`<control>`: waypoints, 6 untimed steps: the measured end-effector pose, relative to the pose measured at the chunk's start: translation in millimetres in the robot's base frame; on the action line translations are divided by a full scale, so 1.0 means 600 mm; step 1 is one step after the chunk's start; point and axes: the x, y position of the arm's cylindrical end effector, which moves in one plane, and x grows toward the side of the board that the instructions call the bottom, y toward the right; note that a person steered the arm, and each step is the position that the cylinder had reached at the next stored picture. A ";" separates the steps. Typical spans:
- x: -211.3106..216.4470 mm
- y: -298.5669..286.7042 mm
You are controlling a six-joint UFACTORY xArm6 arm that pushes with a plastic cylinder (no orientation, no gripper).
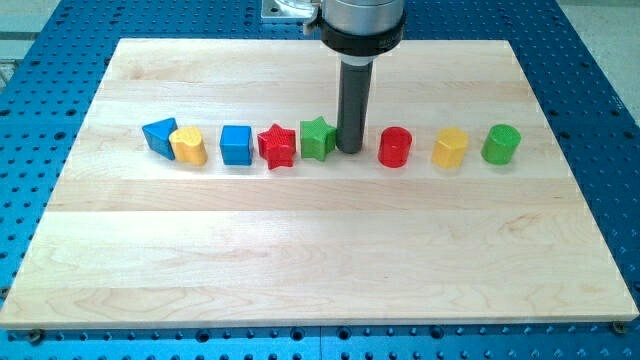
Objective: Slide the green star downwards
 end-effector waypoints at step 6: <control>0.032 -0.074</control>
